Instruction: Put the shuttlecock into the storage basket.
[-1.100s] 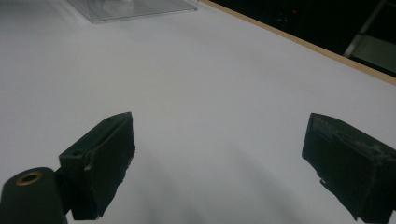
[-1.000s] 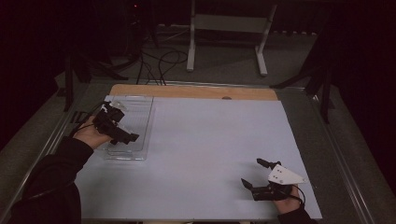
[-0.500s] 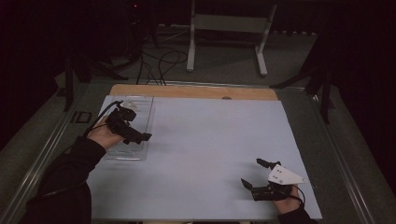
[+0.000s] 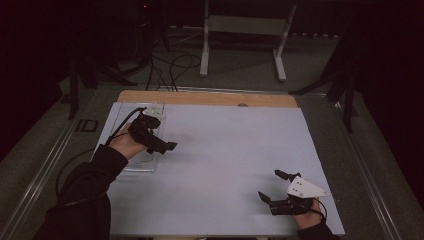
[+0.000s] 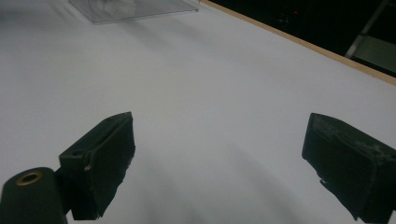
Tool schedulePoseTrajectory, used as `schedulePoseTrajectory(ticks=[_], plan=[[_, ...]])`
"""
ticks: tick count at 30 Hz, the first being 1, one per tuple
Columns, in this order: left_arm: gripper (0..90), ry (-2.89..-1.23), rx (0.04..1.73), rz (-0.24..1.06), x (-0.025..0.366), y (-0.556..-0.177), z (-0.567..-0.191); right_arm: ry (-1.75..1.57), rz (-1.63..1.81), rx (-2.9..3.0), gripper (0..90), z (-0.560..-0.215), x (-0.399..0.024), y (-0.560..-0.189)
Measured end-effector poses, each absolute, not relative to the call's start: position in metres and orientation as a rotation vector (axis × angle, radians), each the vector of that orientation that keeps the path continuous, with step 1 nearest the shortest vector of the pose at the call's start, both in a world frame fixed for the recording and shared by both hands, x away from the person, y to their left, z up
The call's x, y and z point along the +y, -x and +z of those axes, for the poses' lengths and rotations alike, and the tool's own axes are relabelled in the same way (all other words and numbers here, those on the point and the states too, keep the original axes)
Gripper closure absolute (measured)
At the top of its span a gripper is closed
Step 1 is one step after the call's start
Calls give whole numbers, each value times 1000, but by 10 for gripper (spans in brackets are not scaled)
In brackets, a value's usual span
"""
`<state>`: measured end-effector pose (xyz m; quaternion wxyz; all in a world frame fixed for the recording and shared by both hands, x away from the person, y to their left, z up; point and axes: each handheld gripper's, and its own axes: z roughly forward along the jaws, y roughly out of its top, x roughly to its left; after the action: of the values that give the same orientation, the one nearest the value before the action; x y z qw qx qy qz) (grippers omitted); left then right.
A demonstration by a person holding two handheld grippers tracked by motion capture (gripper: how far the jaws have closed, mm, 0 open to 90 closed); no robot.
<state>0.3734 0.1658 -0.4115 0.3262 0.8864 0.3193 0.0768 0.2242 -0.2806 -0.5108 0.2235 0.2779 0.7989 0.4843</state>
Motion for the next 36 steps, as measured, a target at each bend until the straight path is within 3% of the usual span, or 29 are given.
schedulePoseTrajectory(ticks=[28, 36], plan=[[0, -2313, 731, 130, 115, -365, -430, -768, 1329, 2207, 93, -511, -282, -224], [0, -2376, 704, 116, 99, -359, -434, -761, 1331, 2204, 94, -511, -282, -225]])
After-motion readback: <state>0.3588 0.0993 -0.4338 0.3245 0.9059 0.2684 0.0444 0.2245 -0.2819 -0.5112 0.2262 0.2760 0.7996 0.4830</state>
